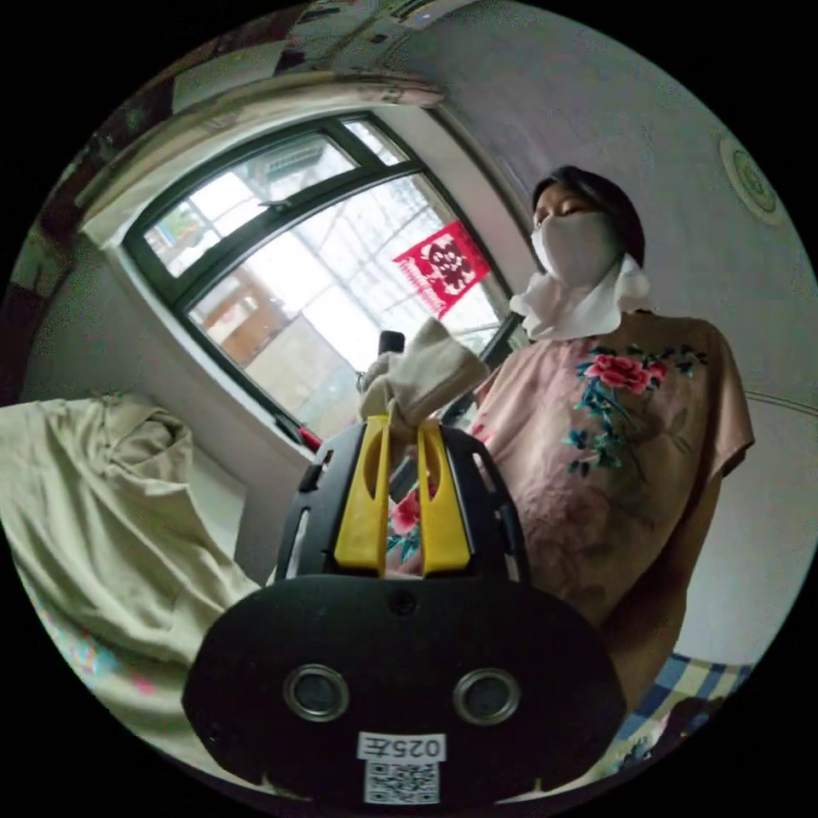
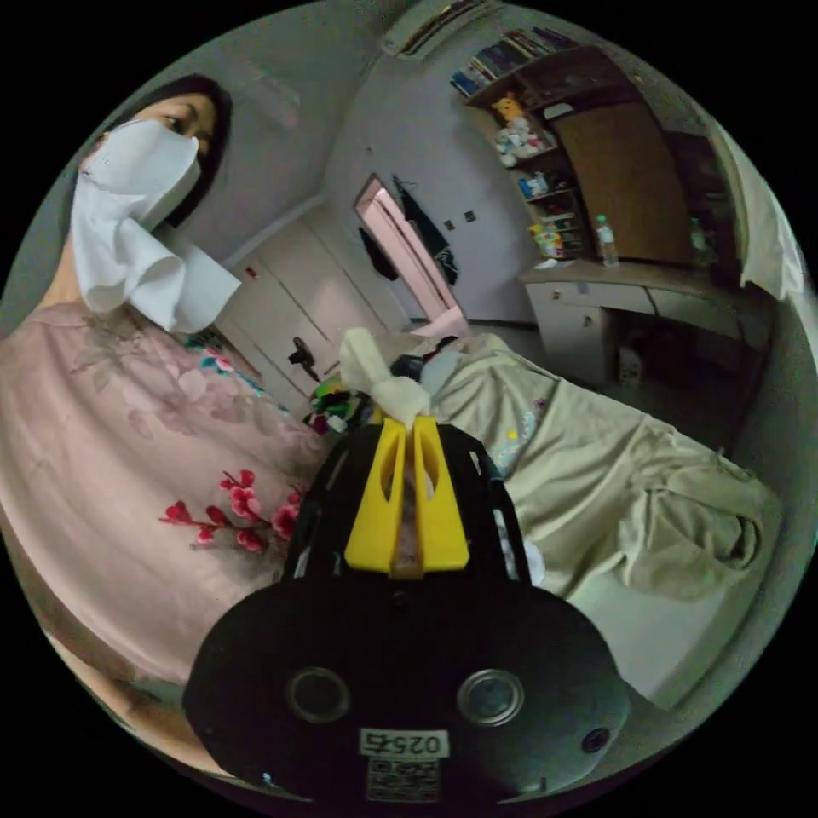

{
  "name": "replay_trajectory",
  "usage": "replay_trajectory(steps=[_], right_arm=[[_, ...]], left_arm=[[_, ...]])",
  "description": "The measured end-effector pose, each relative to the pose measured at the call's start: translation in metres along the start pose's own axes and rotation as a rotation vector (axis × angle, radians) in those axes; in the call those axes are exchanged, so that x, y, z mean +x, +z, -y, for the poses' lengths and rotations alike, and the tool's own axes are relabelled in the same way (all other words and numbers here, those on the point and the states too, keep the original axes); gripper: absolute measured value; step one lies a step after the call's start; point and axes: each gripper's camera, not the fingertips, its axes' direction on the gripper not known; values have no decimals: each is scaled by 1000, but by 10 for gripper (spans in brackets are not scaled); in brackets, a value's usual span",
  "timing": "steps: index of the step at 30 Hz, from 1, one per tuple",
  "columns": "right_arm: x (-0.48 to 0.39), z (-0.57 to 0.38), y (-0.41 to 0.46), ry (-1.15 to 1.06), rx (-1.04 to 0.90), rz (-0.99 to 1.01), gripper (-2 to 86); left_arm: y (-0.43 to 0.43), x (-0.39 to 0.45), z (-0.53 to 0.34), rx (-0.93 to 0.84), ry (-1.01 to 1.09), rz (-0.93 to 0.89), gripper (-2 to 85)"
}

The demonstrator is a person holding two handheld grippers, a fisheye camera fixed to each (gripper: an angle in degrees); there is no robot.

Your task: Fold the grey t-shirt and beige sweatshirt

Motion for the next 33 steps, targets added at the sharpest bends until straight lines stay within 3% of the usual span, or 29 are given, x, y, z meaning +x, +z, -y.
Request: replay_trajectory(steps=[3,5,9,12,14,18,20,22,25,30,33], right_arm=[[18,5,13,50,-122,-108,-7],[25,24,16,27,-93,17,-7],[56,85,-7,-1,26,150,-7],[128,139,-8,77,30,39,-7],[204,166,21,107,-6,-114,-7],[337,171,90,387,-113,-185,-7],[394,159,135,522,-330,-225,-7],[407,159,146,487,-413,-218,-6],[408,172,118,461,-343,-194,-3],[408,204,71,383,-289,-238,22],[416,208,38,443,-316,-107,66]], left_arm=[[-15,16,2,-77,-74,177,5],[-13,32,27,-161,-77,253,5],[-23,42,90,-112,12,439,5],[-51,-17,132,-72,-43,643,7],[-80,-103,141,-83,-146,786,13],[-136,-240,115,51,-410,791,9],[-146,-306,85,-46,-623,833,3],[-142,-330,71,-134,-704,854,2],[-142,-326,70,-144,-677,958,2],[-170,-272,63,128,-604,1007,24],[-174,-237,36,86,-620,985,63]])
